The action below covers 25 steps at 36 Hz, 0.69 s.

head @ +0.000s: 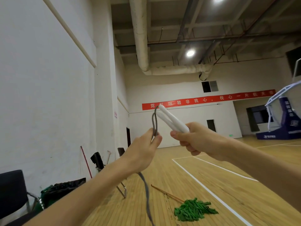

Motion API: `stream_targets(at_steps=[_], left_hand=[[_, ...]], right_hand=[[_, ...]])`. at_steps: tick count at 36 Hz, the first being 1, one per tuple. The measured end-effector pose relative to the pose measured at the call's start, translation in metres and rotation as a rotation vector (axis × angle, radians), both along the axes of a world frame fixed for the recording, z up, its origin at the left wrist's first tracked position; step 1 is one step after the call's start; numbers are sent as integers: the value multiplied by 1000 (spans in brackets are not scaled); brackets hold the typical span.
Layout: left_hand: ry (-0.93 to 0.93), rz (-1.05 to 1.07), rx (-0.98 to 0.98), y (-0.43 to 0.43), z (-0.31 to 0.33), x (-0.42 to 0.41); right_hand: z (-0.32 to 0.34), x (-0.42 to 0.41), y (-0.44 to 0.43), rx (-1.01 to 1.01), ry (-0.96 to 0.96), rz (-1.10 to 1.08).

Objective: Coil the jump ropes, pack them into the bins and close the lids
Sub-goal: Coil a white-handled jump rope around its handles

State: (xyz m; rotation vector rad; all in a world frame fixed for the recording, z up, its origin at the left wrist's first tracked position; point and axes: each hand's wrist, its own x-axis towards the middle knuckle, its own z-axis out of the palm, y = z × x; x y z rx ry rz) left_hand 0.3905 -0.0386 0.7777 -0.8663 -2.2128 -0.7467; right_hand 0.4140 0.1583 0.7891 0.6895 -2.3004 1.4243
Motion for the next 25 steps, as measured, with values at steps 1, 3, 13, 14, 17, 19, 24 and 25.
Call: stream_targets(at_steps=[1, 3, 13, 14, 17, 19, 24, 25], left_hand=[[40, 97, -121, -1, 0, 1], [133, 302, -404, -3, -1, 5], [555, 428, -1203, 3, 30, 23], [559, 392, -1194, 1, 34, 24], [547, 240, -1100, -9, 46, 26], [568, 142, -1018, -16, 52, 27], [346, -4, -652, -17, 62, 38], [301, -22, -595, -15, 64, 41]], right_hand=[[-1, -3, 1, 60, 19, -64], [-3, -6, 4, 262, 84, -205], [-5, -4, 3, 1063, 106, -399], [-4, -3, 1, 1082, 100, -371], [-5, 1, -4, 1102, 122, -290], [-3, 6, -5, 1101, 169, -253], [-4, 20, -10, 1049, 285, -93], [-5, 23, -12, 1017, 308, -62]])
